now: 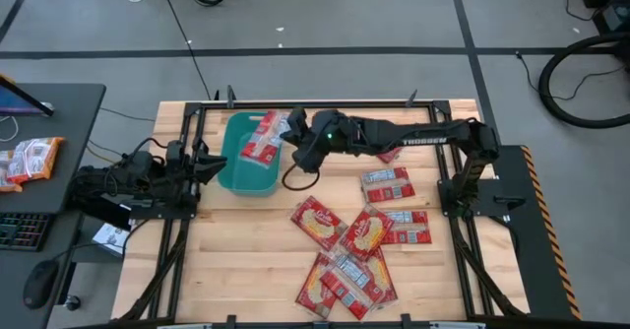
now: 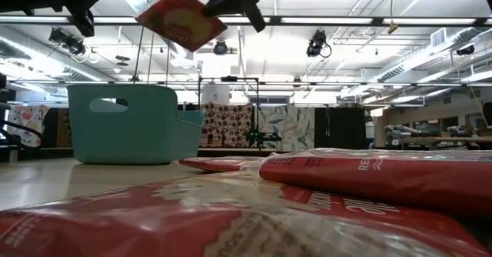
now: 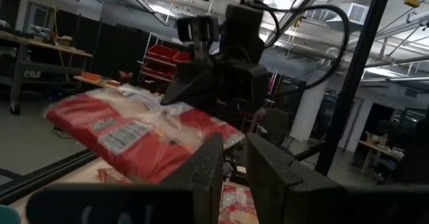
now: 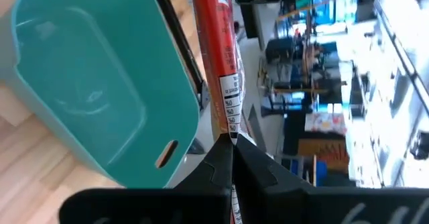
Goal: Sort popcorn bags into baskets
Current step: Put the red popcorn bag into the green bin
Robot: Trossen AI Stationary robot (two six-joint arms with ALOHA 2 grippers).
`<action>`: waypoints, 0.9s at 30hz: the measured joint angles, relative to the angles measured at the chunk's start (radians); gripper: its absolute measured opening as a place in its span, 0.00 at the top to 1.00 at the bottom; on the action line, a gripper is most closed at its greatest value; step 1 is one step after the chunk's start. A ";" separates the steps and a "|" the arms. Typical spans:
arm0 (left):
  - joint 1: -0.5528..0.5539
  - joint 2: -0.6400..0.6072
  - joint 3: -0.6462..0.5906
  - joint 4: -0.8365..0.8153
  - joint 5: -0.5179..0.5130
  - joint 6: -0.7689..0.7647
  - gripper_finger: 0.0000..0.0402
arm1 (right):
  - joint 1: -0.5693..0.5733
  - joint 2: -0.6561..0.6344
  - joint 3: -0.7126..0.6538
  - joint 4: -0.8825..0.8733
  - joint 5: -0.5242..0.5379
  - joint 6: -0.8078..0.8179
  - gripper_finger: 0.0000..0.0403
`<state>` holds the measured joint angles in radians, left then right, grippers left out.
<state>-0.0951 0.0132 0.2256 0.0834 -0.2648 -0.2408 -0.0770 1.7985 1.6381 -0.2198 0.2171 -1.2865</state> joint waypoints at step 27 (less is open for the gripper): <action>0.000 0.000 0.000 0.010 -0.001 0.020 0.83 | -0.118 0.419 0.101 0.178 -0.166 -0.219 0.94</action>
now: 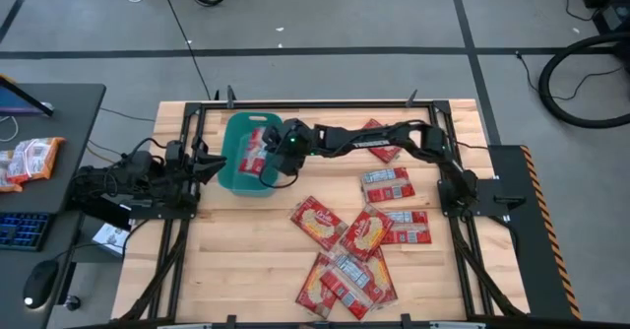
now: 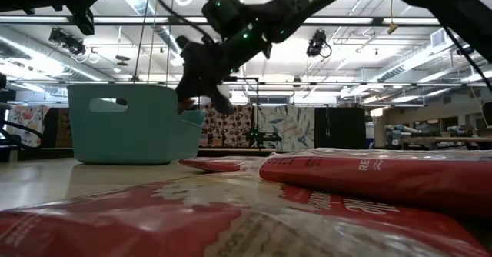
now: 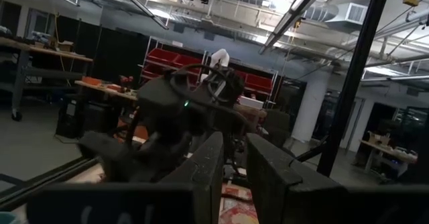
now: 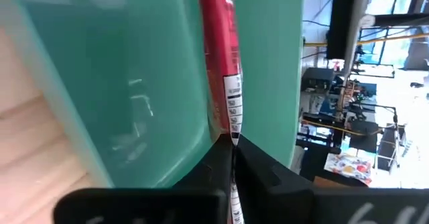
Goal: Sort popcorn bags into baskets
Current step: Put the red popcorn bag into the green bin
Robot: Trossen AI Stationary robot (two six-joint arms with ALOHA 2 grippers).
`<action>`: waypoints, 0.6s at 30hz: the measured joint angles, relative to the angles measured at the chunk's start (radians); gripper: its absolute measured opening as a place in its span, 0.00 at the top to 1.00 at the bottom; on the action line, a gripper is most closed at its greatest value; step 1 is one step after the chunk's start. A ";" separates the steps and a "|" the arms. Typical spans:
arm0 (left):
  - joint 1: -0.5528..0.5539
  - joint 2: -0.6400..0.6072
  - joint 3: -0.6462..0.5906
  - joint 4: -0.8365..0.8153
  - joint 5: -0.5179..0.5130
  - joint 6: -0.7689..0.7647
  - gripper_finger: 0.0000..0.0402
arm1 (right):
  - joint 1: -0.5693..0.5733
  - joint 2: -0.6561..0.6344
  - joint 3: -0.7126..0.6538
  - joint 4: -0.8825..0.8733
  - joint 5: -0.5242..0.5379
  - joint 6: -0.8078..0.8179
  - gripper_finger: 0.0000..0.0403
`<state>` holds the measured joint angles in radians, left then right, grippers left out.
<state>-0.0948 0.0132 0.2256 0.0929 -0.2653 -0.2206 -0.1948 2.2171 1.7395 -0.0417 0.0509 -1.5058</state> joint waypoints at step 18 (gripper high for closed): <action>0.000 0.000 0.000 -0.021 0.000 -0.002 0.83 | 0.013 -0.031 0.013 -0.052 0.270 0.115 0.52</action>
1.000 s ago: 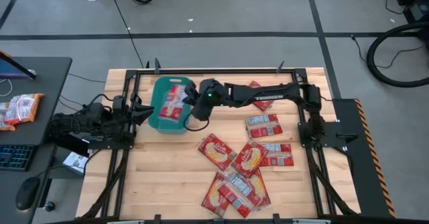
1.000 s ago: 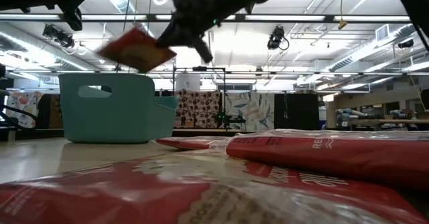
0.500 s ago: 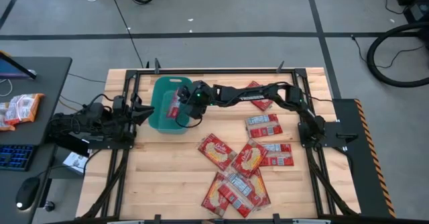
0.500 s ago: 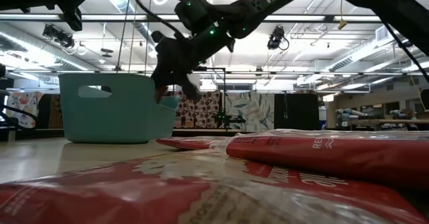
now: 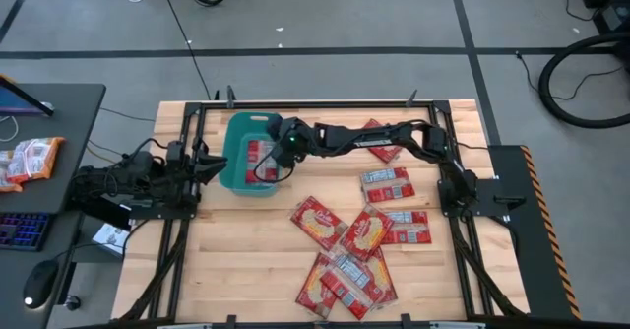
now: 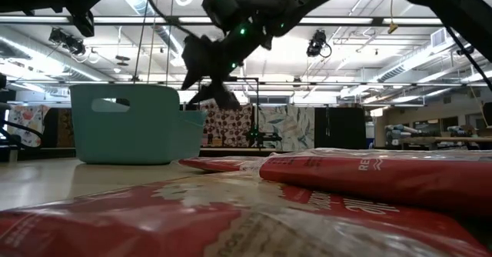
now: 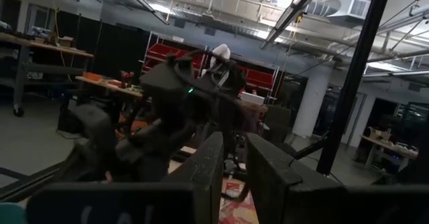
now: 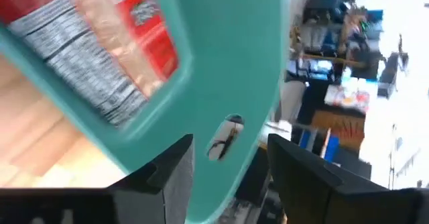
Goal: Sort popcorn bags into baskets
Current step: Put the red popcorn bag into the green bin
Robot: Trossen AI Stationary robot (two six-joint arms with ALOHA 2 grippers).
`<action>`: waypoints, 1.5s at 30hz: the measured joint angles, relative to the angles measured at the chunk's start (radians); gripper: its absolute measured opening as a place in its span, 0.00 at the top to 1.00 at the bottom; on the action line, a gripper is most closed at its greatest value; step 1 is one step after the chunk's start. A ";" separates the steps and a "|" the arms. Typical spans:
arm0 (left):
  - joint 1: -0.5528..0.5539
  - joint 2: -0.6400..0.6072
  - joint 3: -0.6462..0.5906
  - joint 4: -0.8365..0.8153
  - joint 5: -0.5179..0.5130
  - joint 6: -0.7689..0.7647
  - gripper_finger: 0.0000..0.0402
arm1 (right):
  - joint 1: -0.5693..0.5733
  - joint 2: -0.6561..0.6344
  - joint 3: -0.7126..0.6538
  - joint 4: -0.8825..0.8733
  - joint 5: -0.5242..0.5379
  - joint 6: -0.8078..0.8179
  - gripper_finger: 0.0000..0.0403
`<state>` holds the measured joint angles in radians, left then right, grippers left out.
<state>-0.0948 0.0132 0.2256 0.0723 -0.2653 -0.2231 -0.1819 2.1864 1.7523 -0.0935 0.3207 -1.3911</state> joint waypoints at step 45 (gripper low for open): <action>0.000 0.000 0.000 -0.039 -0.180 0.340 0.83 | 0.190 -0.171 -0.110 -1.224 -0.212 1.586 0.52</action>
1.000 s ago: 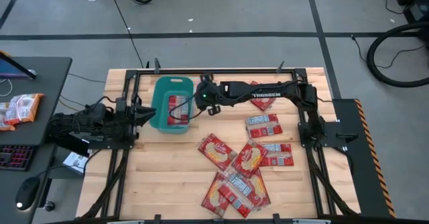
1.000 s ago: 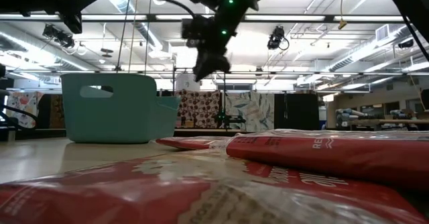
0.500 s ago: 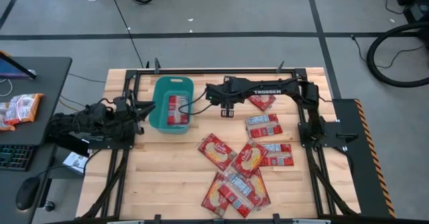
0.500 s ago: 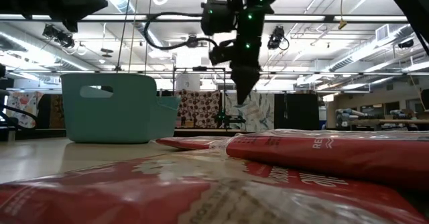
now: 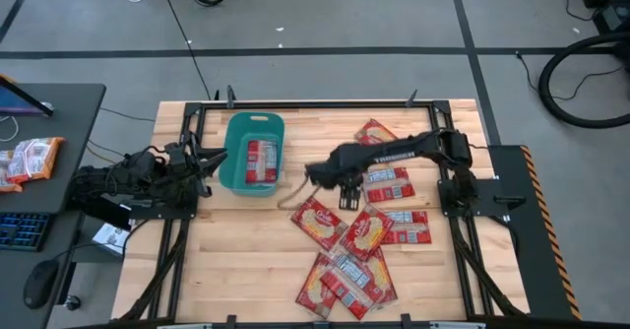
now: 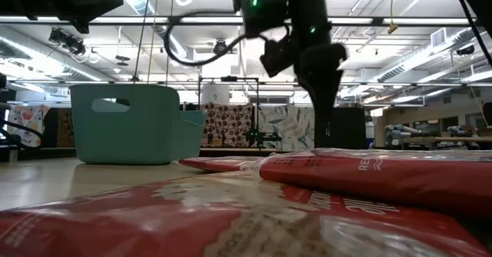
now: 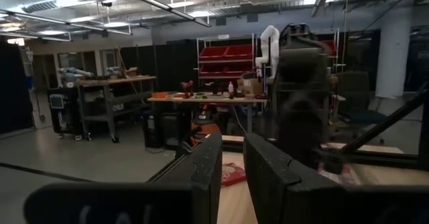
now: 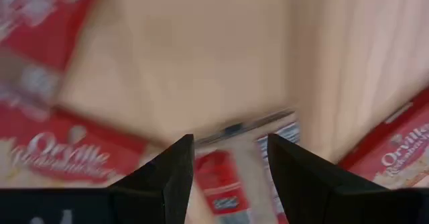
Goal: Sort popcorn bags into baskets
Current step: Put the red popcorn bag into the green bin
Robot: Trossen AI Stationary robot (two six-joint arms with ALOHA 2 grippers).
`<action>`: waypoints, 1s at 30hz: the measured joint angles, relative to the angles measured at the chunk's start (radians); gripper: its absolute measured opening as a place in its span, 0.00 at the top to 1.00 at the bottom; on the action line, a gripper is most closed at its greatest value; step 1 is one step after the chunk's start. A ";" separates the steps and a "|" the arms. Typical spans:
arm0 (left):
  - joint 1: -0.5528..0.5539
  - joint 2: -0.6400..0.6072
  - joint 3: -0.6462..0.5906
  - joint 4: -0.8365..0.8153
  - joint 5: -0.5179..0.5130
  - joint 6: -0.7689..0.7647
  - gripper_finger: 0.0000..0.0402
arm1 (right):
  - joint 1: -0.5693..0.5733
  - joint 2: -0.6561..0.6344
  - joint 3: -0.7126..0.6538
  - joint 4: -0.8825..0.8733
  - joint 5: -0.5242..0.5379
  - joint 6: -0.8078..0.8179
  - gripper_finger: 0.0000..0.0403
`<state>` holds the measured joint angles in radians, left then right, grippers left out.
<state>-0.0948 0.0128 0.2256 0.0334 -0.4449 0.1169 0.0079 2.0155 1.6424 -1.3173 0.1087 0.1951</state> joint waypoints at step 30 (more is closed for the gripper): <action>0.000 0.000 -0.001 -0.060 0.256 -0.171 0.83 | 0.709 0.030 -0.191 0.116 0.325 0.226 0.52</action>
<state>-0.0948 0.0132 0.2251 -0.0266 -0.1890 -0.0542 0.7171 2.0453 1.4512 -1.2009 0.4336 0.4214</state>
